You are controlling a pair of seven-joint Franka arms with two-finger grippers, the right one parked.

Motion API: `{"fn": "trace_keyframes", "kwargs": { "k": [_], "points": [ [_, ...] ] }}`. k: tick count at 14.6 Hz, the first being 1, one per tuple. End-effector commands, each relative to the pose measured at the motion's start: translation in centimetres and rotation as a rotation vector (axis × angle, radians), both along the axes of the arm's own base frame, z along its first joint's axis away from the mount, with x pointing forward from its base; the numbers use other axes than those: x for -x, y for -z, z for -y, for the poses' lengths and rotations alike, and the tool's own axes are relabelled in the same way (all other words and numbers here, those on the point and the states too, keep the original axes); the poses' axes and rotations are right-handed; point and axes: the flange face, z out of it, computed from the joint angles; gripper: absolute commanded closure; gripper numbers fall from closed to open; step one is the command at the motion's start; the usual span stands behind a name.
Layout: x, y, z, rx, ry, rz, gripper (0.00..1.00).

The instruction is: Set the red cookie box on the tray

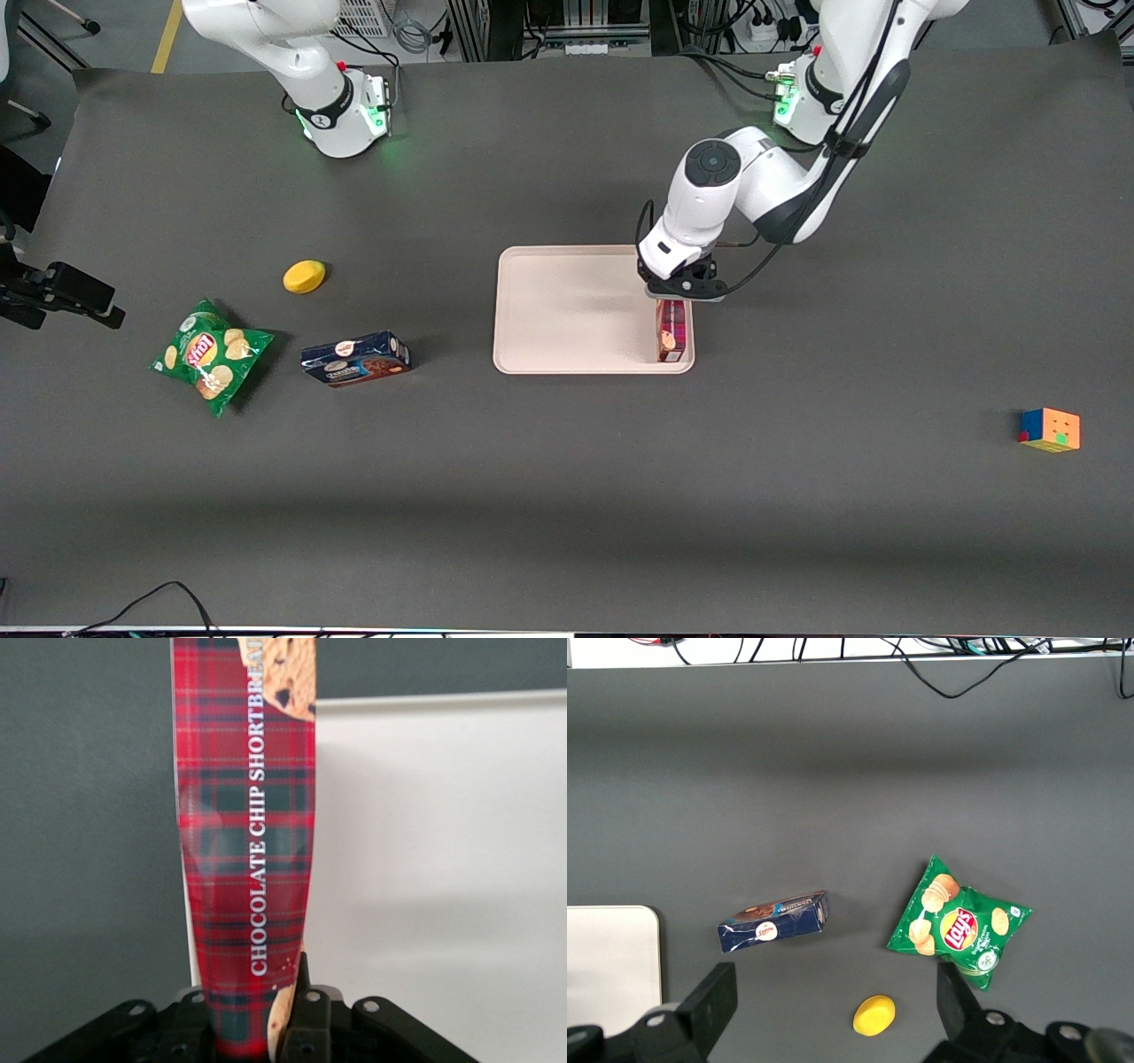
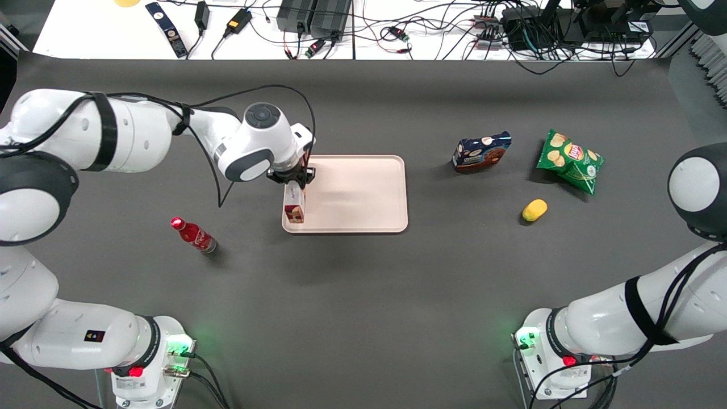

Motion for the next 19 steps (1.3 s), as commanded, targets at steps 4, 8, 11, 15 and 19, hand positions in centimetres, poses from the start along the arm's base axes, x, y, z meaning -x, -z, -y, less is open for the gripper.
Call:
{"fn": "trace_keyframes", "kwargs": {
  "k": [4,8,11,15,19],
  "points": [
    [-0.1,1.9,0.1,-0.008,-0.03,0.004,1.0],
    [-0.7,2.1,0.5,0.003,-0.045,-0.001,0.93],
    [-1.1,2.5,0.7,0.008,-0.049,-0.007,0.92],
    [-1.6,2.6,0.8,0.013,-0.052,-0.007,0.69],
    [-2.4,2.4,0.2,0.008,-0.065,0.003,0.0]
  ]
}}
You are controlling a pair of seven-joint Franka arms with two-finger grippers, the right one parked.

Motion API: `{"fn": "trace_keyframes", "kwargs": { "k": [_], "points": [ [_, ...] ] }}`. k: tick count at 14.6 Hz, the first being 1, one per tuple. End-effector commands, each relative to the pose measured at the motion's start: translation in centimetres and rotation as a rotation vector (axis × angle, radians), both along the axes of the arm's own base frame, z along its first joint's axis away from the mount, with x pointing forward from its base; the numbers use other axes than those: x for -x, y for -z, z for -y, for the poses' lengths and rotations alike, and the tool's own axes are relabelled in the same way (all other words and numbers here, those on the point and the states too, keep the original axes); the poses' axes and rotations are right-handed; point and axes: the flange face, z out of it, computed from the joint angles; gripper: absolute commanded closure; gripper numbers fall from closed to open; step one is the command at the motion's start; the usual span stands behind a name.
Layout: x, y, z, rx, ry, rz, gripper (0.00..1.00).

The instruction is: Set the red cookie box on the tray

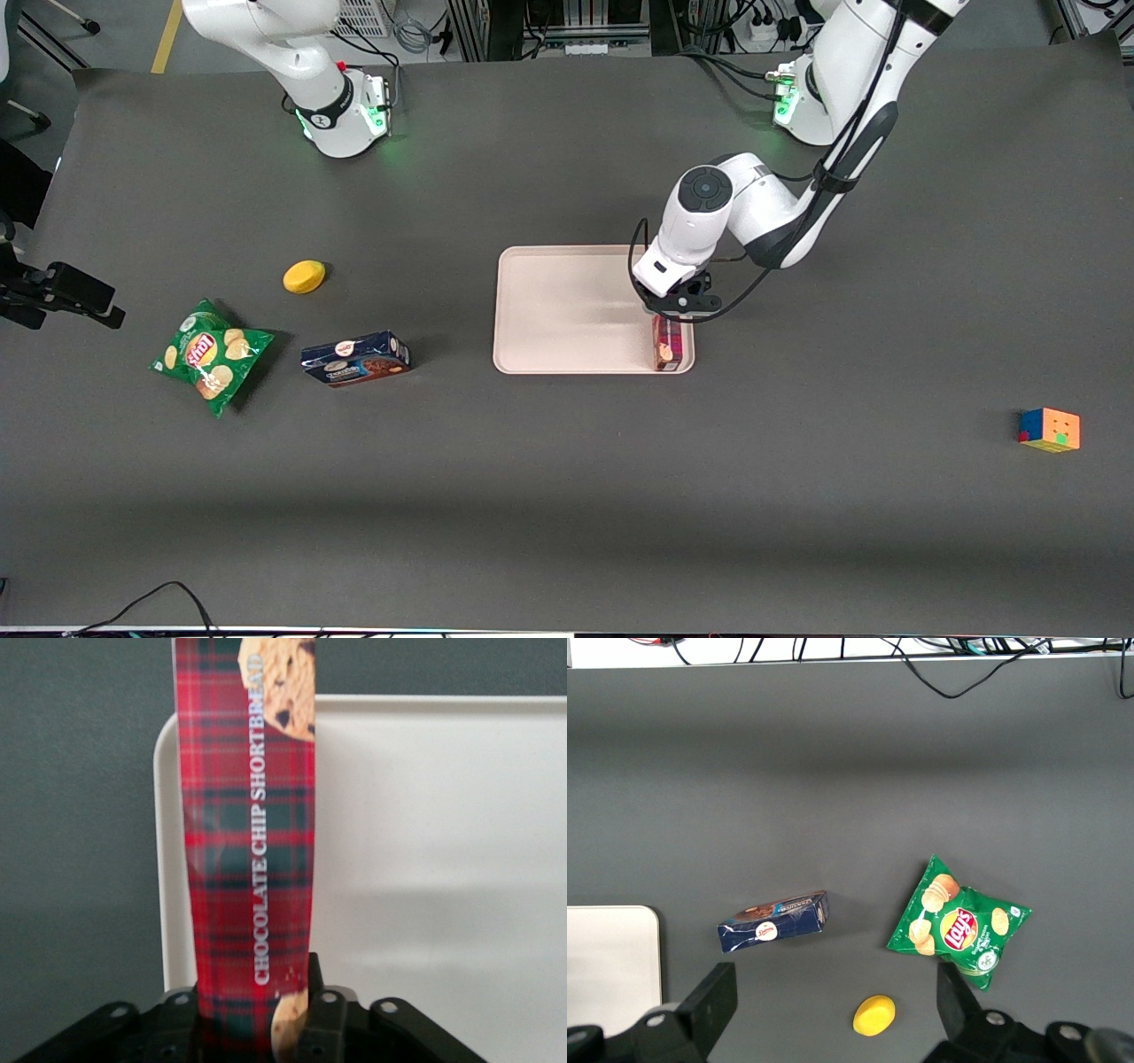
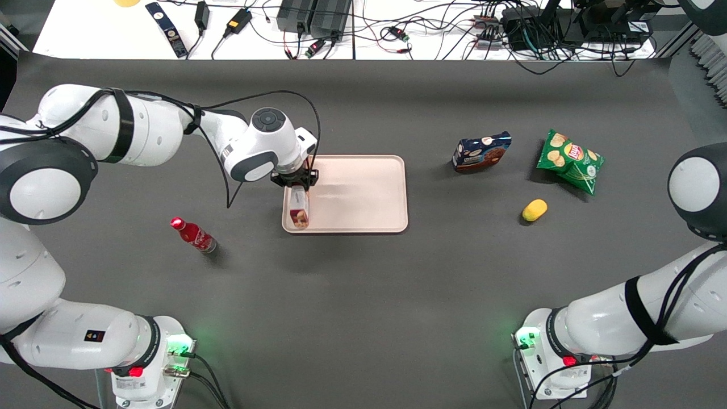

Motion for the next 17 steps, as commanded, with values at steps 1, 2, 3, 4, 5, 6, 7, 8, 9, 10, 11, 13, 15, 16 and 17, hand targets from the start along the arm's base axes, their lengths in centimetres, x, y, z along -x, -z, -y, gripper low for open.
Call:
{"fn": "trace_keyframes", "kwargs": {
  "k": [1,2,3,4,5,6,7,8,9,10,11,13,15,16,17],
  "points": [
    [-1.1,-0.7,-0.1,-0.004,-0.022,0.029,0.0],
    [-1.2,-0.8,-0.1,-0.004,-0.022,0.032,0.0],
    [-1.3,-1.0,-0.2,-0.002,-0.026,0.036,0.0],
    [-1.7,-1.6,-0.1,-0.004,-0.025,0.046,0.0],
    [-2.2,-2.6,0.0,0.001,-0.03,0.064,0.0],
    [-3.0,-3.9,0.2,0.0,-0.037,0.084,0.0],
    [-3.7,-5.3,0.5,-0.022,-0.043,0.087,0.0],
    [-4.6,-6.9,0.9,-0.058,-0.047,0.085,0.0],
    [-5.2,-8.6,1.4,-0.093,-0.05,0.08,0.0],
    [-5.5,-10.5,2.1,-0.111,-0.04,0.08,0.0],
    [-6.0,-12.2,2.1,-0.136,-0.031,0.079,0.0],
    [-7.2,-16.7,1.1,-0.149,0.012,0.058,0.0],
    [-8.6,-21.4,-2.0,-0.16,0.111,0.002,0.0],
    [-8.7,-23.5,-3.8,-0.181,0.15,-0.002,0.0],
    [-8.4,-25.7,-5.3,-0.209,0.189,0.009,0.0]
  ]
}}
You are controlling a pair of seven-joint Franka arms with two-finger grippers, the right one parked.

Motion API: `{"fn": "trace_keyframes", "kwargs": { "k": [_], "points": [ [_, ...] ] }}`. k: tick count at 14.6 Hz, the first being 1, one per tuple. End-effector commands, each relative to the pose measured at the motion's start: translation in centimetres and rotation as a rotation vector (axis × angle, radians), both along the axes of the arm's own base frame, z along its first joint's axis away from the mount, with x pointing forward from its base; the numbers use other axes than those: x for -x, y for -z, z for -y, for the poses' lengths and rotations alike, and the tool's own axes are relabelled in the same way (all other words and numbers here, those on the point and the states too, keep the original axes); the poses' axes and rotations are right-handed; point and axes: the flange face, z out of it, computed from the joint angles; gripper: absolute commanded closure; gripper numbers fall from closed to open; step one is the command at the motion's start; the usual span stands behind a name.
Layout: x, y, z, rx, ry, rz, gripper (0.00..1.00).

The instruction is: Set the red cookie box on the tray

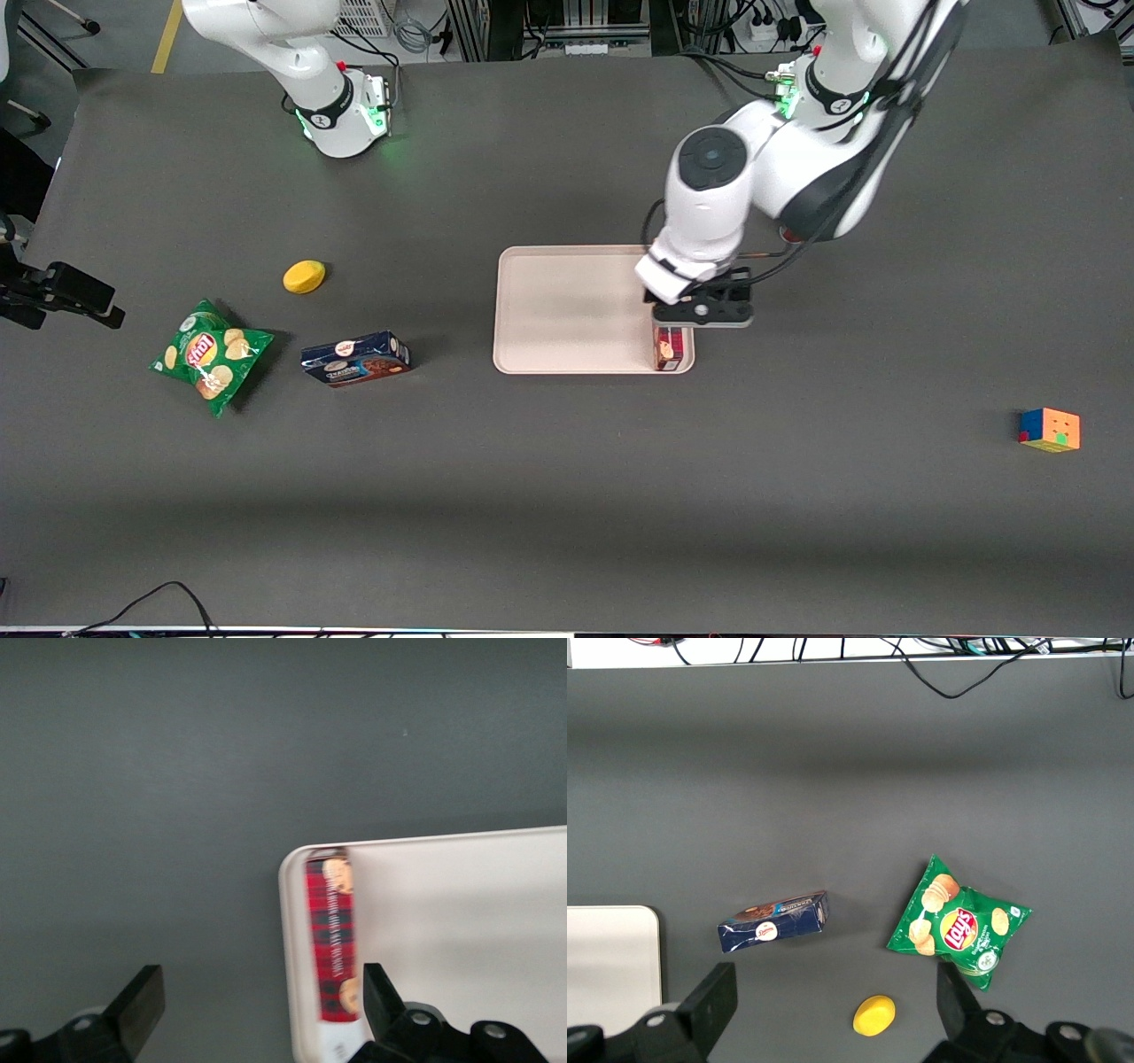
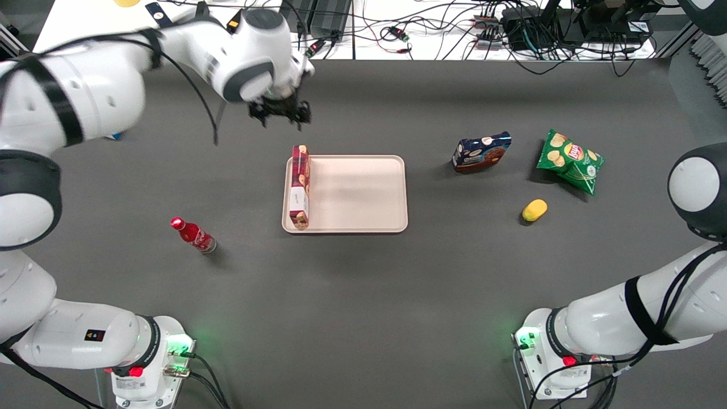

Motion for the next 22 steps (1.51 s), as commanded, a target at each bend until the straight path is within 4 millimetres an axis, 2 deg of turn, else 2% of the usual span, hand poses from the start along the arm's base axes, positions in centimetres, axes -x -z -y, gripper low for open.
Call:
{"fn": "trace_keyframes", "kwargs": {
  "k": [1,3,4,6,10,12,14,17,19,20,22],
  "points": [
    [-0.1,-7.7,-6.5,-0.07,0.11,-0.009,0.0],
    [0.7,-11.8,-10.2,-0.082,0.058,-0.003,0.0],
    [0.4,-13.5,-13.2,-0.078,0.02,0.015,0.0],
    [1.3,-16.4,-17.9,-0.047,0.044,-0.008,0.0],
    [1.5,-18.9,-27.2,0.044,-0.079,-0.048,0.0],
    [0.7,-19.2,-29.1,0.055,-0.085,-0.032,0.0],
    [-0.4,-18.4,-30.8,0.098,-0.117,-0.011,0.0],
    [-0.6,-18.4,-30.2,0.164,-0.119,-0.009,0.0],
    [-1.2,-18.5,-30.1,0.145,-0.097,0.003,0.0],
    [-1.5,-19.4,-30.2,0.113,-0.087,0.024,0.0],
    [-2.0,-19.7,-30.0,0.1,-0.083,0.019,0.0]
  ]
}}
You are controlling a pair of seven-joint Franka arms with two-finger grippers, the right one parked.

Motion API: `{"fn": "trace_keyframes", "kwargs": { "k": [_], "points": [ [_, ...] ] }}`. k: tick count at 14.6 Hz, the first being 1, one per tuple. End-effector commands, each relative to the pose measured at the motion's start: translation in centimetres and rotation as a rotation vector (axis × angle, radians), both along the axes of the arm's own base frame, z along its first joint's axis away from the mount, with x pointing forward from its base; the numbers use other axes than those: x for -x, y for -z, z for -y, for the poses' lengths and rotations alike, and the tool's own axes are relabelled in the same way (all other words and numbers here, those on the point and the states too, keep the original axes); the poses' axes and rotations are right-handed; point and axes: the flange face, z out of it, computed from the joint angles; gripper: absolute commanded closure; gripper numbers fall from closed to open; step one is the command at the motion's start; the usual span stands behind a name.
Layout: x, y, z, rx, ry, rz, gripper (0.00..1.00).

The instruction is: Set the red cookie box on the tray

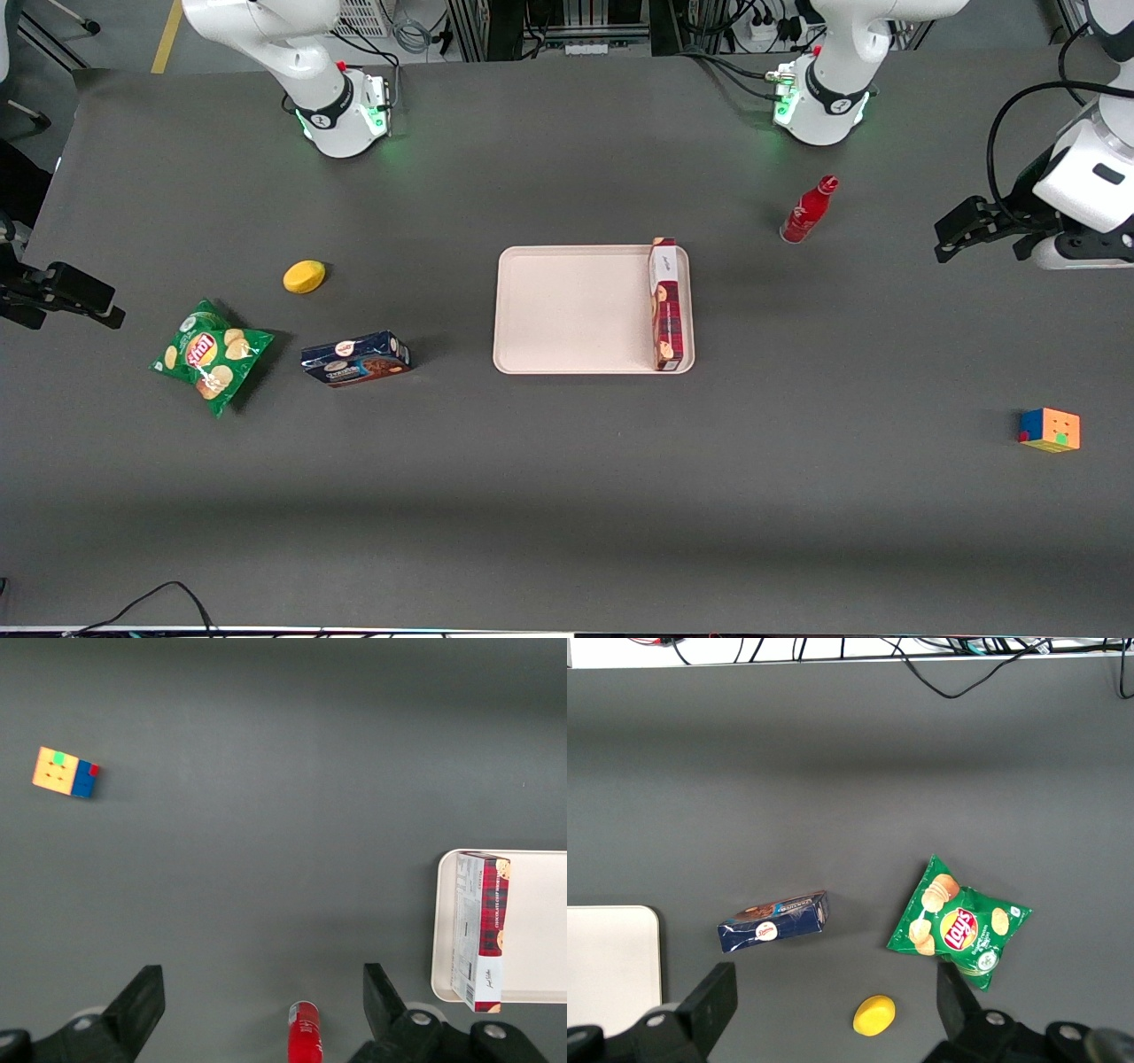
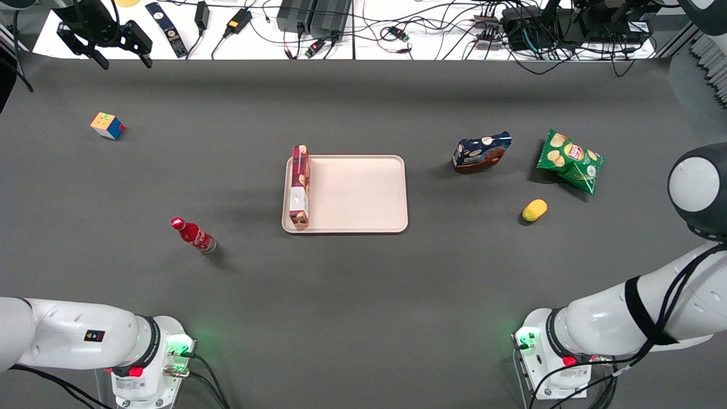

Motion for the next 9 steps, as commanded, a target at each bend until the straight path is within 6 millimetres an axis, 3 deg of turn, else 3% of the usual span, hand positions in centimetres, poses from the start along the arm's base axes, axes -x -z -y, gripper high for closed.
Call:
{"fn": "trace_keyframes", "kwargs": {
  "k": [1,9],
  "points": [
    [-0.9,-1.04,0.18,-0.026,0.025,0.014,0.0],
    [-0.95,-0.7,-0.06,-0.025,0.021,-0.005,0.0]
  ]
}}
